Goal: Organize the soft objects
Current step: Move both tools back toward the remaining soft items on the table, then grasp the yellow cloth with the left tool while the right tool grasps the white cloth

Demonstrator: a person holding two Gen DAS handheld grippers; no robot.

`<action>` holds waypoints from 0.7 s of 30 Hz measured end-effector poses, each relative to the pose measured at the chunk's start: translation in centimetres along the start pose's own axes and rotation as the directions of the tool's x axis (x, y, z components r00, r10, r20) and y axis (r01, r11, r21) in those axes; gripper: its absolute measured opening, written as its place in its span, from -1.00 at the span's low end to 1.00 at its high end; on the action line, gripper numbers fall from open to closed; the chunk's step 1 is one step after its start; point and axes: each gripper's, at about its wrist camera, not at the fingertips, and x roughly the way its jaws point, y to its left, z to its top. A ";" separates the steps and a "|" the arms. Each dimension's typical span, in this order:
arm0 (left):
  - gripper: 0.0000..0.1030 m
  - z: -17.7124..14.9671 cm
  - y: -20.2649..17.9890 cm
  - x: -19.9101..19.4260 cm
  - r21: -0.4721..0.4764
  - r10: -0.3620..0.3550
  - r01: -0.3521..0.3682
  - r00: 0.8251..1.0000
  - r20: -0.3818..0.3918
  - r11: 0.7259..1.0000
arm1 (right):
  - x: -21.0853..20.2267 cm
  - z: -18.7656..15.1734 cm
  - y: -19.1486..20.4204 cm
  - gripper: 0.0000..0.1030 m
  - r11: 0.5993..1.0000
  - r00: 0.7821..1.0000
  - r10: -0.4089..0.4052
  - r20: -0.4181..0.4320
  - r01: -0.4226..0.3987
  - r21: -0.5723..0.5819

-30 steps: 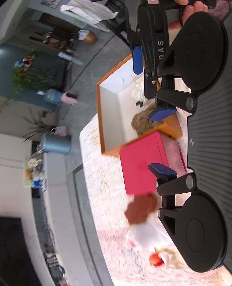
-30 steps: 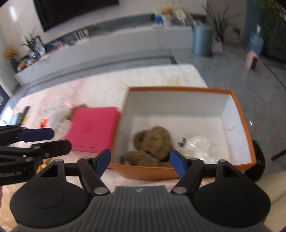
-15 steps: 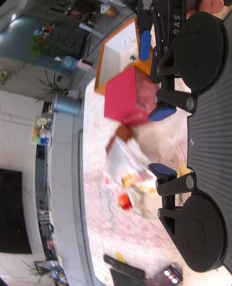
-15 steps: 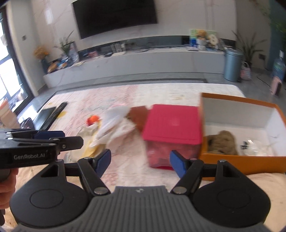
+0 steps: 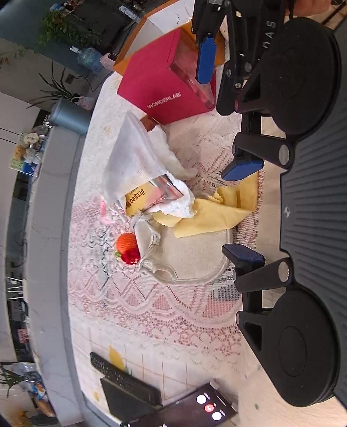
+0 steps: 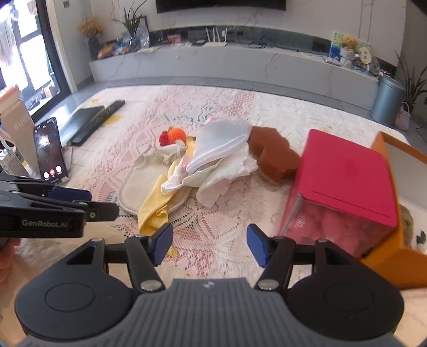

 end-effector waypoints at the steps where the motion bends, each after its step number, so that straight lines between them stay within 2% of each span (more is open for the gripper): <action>1: 0.27 0.4 0.1 0.9 0.002 -0.001 0.001 1.000 -0.015 1.000 | 0.6 0.2 0.1 0.19 1.000 1.000 0.002 -0.005 -0.002 -0.008; 8: 0.28 2.9 0.2 6.2 0.004 0.032 -0.032 0.994 -0.105 0.999 | 4.9 1.9 -0.3 0.17 0.999 0.999 -0.004 -0.032 0.002 -0.039; 13: 0.28 2.5 0.3 8.5 0.004 0.040 -0.040 0.987 -0.155 0.999 | 6.9 2.5 -0.7 0.17 0.998 0.999 0.005 -0.040 -0.007 -0.058; 15: 0.00 2.4 0.6 8.9 -0.005 0.042 -0.044 0.985 -0.167 0.999 | 7.4 2.7 -0.9 0.17 0.998 0.999 0.006 -0.042 -0.008 -0.061; 16: -0.08 2.4 0.7 8.8 -0.010 0.036 -0.038 0.985 -0.166 0.999 | 7.6 2.8 -0.9 0.17 0.998 0.999 0.006 -0.041 -0.008 -0.063; 18: -0.53 2.4 0.5 8.7 0.005 0.022 -0.022 0.987 -0.161 1.000 | 8.0 2.9 -1.0 0.16 0.998 0.999 0.007 -0.045 -0.010 -0.064; 21: -0.83 2.3 -0.2 8.7 0.059 0.029 -0.021 0.988 -0.153 0.998 | 8.2 3.0 -0.9 0.16 0.998 0.999 0.010 -0.048 -0.013 -0.064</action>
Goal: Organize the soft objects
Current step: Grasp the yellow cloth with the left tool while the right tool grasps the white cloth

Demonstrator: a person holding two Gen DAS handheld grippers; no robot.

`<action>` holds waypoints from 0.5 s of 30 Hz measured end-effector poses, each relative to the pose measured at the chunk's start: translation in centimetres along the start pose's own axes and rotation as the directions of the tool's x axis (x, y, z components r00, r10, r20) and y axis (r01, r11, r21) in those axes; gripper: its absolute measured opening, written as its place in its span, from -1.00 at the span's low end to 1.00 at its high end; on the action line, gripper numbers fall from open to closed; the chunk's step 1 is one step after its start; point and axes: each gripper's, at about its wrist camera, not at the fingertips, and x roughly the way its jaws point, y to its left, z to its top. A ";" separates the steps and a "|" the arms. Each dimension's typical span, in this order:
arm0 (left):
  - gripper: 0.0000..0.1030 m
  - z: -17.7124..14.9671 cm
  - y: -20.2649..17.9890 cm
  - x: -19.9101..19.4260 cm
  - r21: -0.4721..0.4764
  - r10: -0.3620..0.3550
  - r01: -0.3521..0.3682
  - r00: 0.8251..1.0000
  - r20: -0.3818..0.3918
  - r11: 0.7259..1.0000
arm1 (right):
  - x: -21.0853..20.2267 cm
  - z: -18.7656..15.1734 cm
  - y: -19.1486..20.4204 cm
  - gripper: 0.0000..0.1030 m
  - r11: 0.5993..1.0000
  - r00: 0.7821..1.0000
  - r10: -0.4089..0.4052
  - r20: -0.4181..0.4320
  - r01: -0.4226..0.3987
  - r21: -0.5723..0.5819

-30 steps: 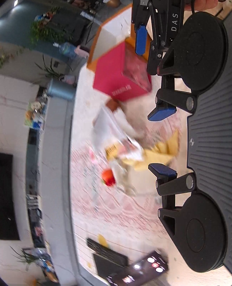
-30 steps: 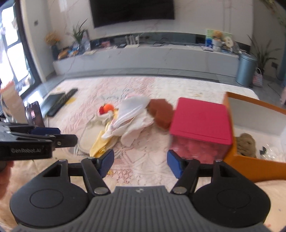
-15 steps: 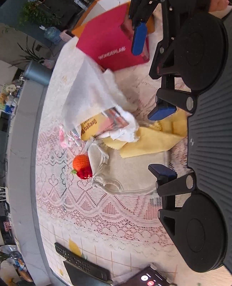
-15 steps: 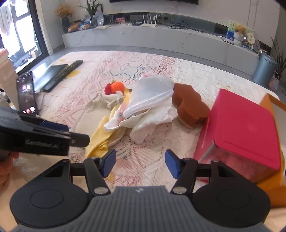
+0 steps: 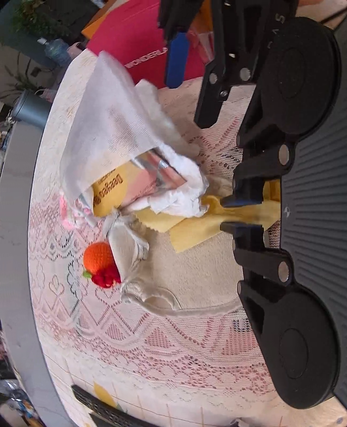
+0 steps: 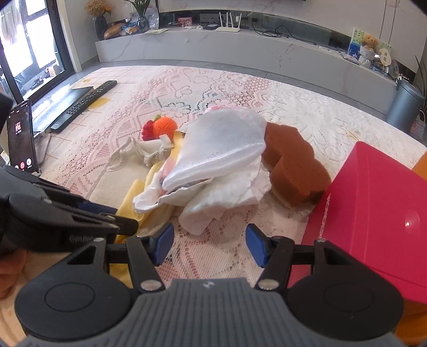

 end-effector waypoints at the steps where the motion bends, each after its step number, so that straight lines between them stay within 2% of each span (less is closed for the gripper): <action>1: -0.90 0.0 0.0 0.0 0.000 0.002 -0.002 1.000 0.002 1.000 | -0.1 0.0 0.1 0.16 1.000 1.000 -0.001 0.002 0.001 -0.001; 4: -0.96 0.0 0.7 -0.6 -0.047 -0.011 0.012 1.000 0.018 0.999 | -0.9 0.2 0.1 0.16 1.000 1.000 -0.004 0.019 0.004 -0.012; 8: -0.97 -0.1 1.5 -3.8 -0.101 -0.047 0.058 0.994 0.102 0.993 | -2.6 0.5 0.1 0.18 1.000 0.999 -0.001 0.045 0.001 -0.012; 13: -0.97 0.3 2.3 -8.4 -0.142 -0.041 0.075 0.972 0.230 0.987 | -3.7 1.5 0.1 0.34 1.000 0.997 -0.014 0.080 0.015 -0.013; 15: -0.97 0.7 2.6 -9.7 -0.143 -0.031 0.072 0.963 0.268 0.987 | -3.5 2.2 0.0 0.35 1.000 0.996 -0.023 0.089 0.024 -0.016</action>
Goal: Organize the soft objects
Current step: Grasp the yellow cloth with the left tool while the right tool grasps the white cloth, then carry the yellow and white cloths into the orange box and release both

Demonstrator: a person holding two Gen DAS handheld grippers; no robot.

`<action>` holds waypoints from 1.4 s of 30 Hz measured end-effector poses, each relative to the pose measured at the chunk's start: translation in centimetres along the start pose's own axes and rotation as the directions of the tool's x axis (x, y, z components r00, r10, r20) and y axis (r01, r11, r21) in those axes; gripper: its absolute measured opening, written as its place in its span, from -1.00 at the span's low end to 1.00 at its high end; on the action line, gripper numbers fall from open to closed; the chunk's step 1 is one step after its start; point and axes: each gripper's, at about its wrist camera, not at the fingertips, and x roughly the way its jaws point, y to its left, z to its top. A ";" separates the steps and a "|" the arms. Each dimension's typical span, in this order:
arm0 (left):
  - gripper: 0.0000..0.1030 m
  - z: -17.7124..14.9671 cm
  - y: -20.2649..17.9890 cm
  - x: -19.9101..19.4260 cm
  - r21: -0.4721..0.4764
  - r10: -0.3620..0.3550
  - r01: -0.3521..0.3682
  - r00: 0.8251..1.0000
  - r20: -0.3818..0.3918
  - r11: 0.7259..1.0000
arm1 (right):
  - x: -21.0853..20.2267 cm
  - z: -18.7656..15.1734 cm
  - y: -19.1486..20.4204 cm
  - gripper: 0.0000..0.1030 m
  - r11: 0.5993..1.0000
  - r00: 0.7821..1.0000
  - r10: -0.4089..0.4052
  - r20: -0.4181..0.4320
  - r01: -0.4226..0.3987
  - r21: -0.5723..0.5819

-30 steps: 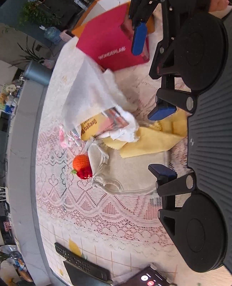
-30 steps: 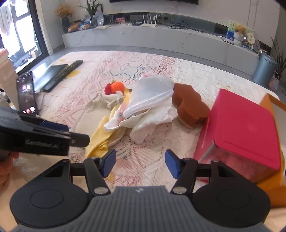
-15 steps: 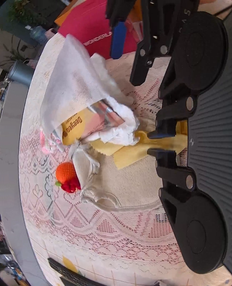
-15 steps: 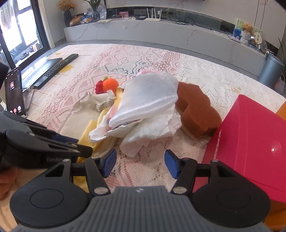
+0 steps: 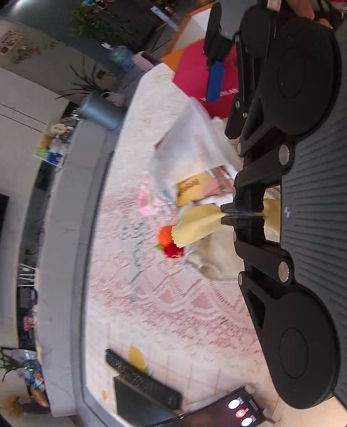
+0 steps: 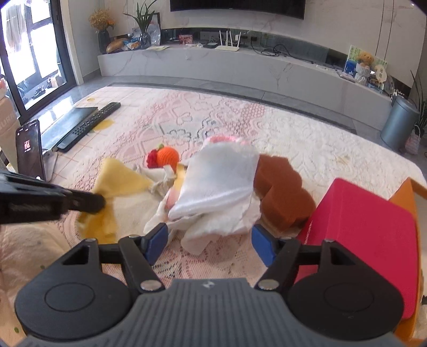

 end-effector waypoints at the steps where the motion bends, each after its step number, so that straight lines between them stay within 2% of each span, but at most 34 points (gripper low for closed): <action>1: -0.97 0.4 0.0 -0.2 0.002 0.002 -0.002 1.000 0.012 1.000 | 0.2 0.4 -0.2 0.35 1.000 1.000 -0.004 0.005 0.004 0.001; 4: -0.96 1.0 0.1 0.2 -0.004 0.012 -0.012 1.000 0.018 1.000 | 1.2 1.6 -0.5 0.46 1.000 1.000 -0.018 0.016 0.018 0.019; 10: -0.96 1.2 0.1 2.4 -0.013 -0.005 0.004 1.000 -0.008 1.000 | 4.1 3.8 -1.4 0.45 0.998 1.000 0.001 -0.004 -0.001 0.058; 12: -0.96 1.1 0.2 3.0 -0.017 -0.008 0.007 1.000 -0.018 1.000 | 5.2 4.3 -1.5 0.27 0.998 1.000 0.015 -0.026 -0.013 0.066; 14: -0.96 0.9 0.3 3.2 -0.019 -0.008 0.007 1.000 -0.026 1.000 | 5.8 4.5 -1.3 -0.13 0.999 0.999 0.019 -0.041 -0.016 0.052; 17: -0.96 0.8 0.6 3.4 -0.028 -0.006 0.005 0.999 -0.034 1.000 | 5.6 4.4 -1.2 -0.63 0.999 0.998 0.035 -0.046 -0.033 0.034; 20: -0.96 0.7 0.7 3.3 -0.035 -0.010 0.008 0.999 -0.035 0.999 | 4.5 4.4 -1.6 -0.92 0.999 0.999 0.034 -0.027 -0.033 0.034; 26: -0.96 0.7 -0.1 1.7 -0.028 -0.021 0.021 1.000 -0.007 0.999 | 1.2 4.1 -1.7 -0.99 0.998 0.999 0.049 0.015 -0.049 0.028; 30: -0.96 0.9 -0.9 -0.5 -0.031 -0.054 0.055 0.998 0.028 0.998 | -1.7 3.8 -1.9 -1.00 0.996 0.996 0.078 0.046 -0.080 0.038; 35: -0.96 0.7 -2.7 -3.4 -0.013 -0.103 0.104 0.992 0.067 0.994 | -5.7 2.8 -2.4 -1.00 0.994 0.993 0.095 0.076 -0.099 0.047; 42: -0.96 0.7 -7.5 -6.3 0.056 -0.210 0.205 0.974 0.082 0.977 | -11.5 0.6 -5.3 -1.00 0.994 0.991 0.059 0.116 -0.069 0.087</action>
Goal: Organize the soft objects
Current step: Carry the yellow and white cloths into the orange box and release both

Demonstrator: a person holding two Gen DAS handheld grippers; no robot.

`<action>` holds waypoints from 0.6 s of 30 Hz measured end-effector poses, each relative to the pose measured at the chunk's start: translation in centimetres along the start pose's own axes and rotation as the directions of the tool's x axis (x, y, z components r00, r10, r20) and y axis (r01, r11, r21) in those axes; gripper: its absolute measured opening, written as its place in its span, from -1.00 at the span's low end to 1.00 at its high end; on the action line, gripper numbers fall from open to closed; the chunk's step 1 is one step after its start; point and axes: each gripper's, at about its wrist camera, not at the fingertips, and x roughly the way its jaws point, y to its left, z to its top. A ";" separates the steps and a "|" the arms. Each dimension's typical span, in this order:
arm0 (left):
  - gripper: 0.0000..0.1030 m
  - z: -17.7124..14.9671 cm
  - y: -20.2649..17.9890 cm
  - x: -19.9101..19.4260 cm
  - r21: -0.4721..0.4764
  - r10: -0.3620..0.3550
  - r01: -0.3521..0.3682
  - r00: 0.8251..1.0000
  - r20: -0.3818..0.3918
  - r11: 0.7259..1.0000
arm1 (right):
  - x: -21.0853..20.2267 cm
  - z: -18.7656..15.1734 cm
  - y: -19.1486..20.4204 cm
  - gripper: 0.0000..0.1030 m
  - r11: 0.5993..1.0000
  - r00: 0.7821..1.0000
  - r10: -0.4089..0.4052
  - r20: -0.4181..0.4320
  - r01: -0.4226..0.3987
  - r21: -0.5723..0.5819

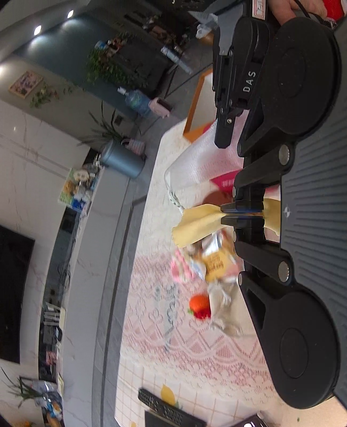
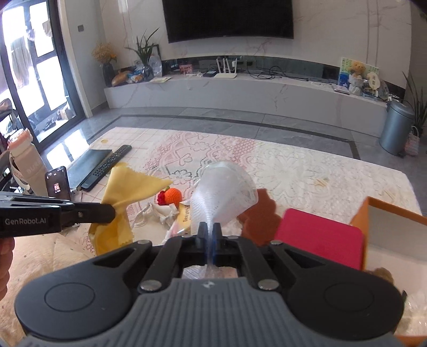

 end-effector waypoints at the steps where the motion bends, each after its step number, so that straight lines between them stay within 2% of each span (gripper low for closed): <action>1: -0.96 0.1 -0.8 0.0 0.011 -0.017 0.017 1.000 -0.001 1.000 | -0.9 -0.2 -0.5 -1.00 1.000 1.000 -0.014 0.007 0.014 0.001; 6: -0.96 1.1 -5.6 1.2 0.079 -0.117 0.119 0.993 -0.026 0.990 | -4.9 -1.0 -4.0 -1.00 0.997 0.996 -0.080 0.024 0.080 0.024; 14: -0.96 2.8 -13.2 6.5 0.158 -0.280 0.292 0.955 -0.093 0.943 | -9.0 -1.5 -11.1 -1.00 0.975 0.976 -0.217 0.002 0.217 0.057; 18: -0.97 3.6 -16.6 10.9 0.161 -0.317 0.339 0.937 -0.144 0.927 | -9.6 -1.7 -14.9 -1.00 0.963 0.967 -0.251 -0.028 0.253 0.091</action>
